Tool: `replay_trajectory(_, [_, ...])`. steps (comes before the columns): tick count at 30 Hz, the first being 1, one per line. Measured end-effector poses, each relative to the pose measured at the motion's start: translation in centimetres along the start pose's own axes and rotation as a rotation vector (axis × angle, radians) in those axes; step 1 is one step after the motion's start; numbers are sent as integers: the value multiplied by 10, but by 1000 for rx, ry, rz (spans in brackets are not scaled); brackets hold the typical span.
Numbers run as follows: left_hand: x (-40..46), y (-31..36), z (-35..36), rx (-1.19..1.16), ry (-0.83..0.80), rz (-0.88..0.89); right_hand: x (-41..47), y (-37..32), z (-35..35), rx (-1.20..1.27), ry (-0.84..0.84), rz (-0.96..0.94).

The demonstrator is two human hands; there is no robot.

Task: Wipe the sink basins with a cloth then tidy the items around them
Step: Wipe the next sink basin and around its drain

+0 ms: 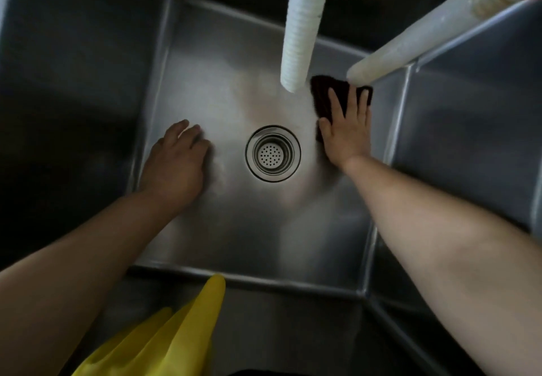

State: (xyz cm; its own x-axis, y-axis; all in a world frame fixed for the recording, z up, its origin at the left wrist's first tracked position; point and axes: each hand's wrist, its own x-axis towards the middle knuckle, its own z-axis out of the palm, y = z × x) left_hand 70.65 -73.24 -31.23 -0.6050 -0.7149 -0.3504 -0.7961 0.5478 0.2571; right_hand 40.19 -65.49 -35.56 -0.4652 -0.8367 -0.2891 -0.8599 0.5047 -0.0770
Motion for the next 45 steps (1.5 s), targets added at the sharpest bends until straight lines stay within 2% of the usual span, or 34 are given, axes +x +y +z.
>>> replay_trajectory(3, [-2,1,-2,-16,5,7,-45,14,12,-9,-28,88])
replay_trajectory(7, [-7,6,-7,-40,7,43,-98,4,26,-14,-79,74])
replay_trajectory(9, [-10,10,-9,-44,-32,35,-121,-7,33,-30,-121,5])
replay_trajectory(14, [-20,20,-18,-77,-41,48,-183,1,44,-152,-246,-304])
replay_trajectory(16, [-24,22,-21,-68,-70,62,-189,10,40,-192,-328,-350])
replay_trajectory(18, [-28,24,-24,-71,-69,84,-180,15,32,-191,-339,-286])
replay_trajectory(23, [-34,25,-30,-84,-63,129,-145,32,11,-96,-301,136])
replay_trajectory(27, [-39,21,-34,-61,2,179,-155,30,4,-156,-368,145])
replay_trajectory(30, [-45,20,-37,-51,-23,197,-177,22,1,-256,-442,154])
replay_trajectory(34, [-53,15,-43,-46,0,272,-204,10,-13,-467,-513,78])
replay_trajectory(37, [-57,12,-46,-46,-5,302,-212,10,-18,-619,-570,-54])
replay_trajectory(43, [-54,20,-48,-40,4,327,-219,15,-34,-1041,-807,-320])
replay_trajectory(45, [-49,24,-49,-40,-4,321,-221,15,-39,-1113,-874,-382])
